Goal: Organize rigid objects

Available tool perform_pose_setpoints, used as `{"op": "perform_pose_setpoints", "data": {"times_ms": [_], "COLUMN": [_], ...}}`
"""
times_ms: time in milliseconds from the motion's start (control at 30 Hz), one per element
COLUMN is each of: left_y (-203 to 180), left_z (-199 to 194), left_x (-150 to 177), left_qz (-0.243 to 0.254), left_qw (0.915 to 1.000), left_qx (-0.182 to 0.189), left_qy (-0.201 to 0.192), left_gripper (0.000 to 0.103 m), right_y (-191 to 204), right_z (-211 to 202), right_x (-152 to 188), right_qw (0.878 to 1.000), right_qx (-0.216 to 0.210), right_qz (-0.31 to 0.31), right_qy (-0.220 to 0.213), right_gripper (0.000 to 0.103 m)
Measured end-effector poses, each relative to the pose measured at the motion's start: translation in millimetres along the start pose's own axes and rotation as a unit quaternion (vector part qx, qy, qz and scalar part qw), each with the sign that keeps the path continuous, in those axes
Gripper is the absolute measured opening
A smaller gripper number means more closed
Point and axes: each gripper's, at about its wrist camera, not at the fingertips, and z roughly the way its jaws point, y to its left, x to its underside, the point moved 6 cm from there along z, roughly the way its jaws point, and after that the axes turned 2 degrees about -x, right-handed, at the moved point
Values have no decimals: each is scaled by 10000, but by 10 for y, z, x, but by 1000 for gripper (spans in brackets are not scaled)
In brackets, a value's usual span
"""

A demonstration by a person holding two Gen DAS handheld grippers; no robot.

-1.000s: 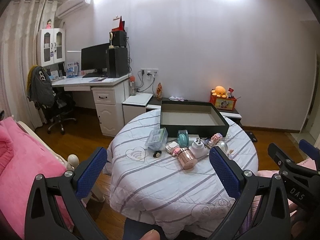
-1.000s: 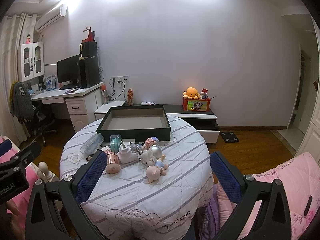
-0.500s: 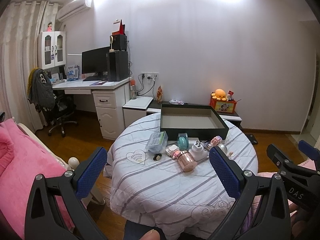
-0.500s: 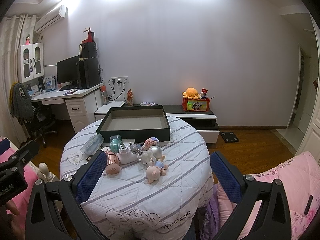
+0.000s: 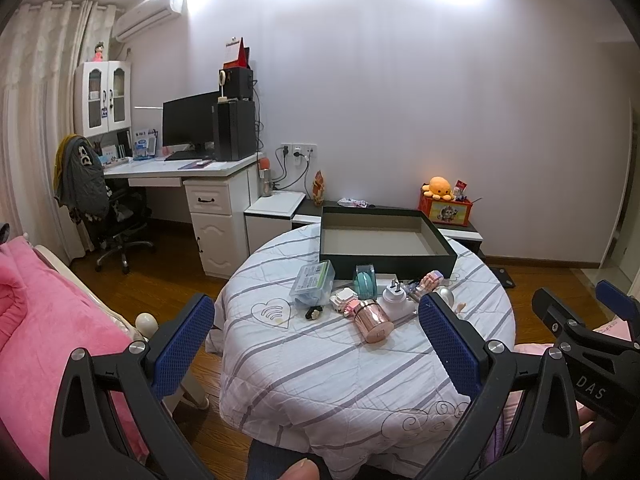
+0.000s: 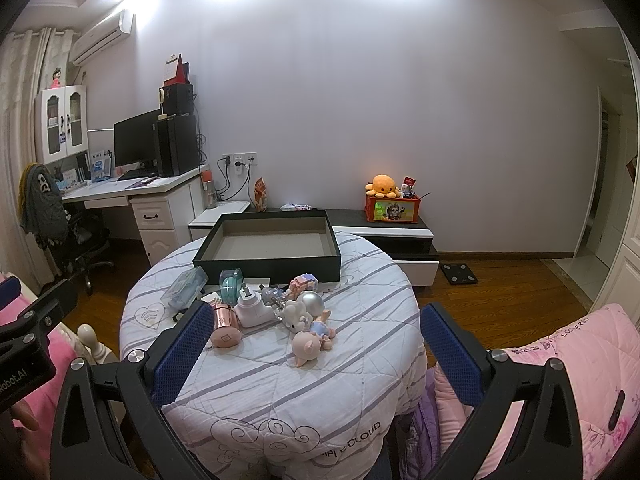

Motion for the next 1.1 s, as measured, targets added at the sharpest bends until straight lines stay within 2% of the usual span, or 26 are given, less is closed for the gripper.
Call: {"op": "perform_pose_setpoints", "data": {"times_ms": [200, 300, 667, 1100], "left_y": [10, -21, -46, -386], "left_z": [-1, 97, 890, 1808], "left_x": [15, 42, 334, 634], "left_qz": [-4, -1, -117, -161], "left_qw": [10000, 9999, 9937, 9795], "left_qx": [-8, -15, 13, 171], "left_qy": [-5, 158, 1114, 2003], "left_gripper": [103, 103, 103, 103], "right_y": [-9, -48, -186, -253], "right_z": [11, 101, 829, 1731], "right_x": [6, 39, 278, 607], "right_qw": [10000, 10000, 9965, 9836], "right_qx": [7, 20, 26, -130], "right_qz": [19, 55, 99, 25], "right_qy": [3, 80, 832, 1797], "right_gripper": [103, 103, 103, 103]}}
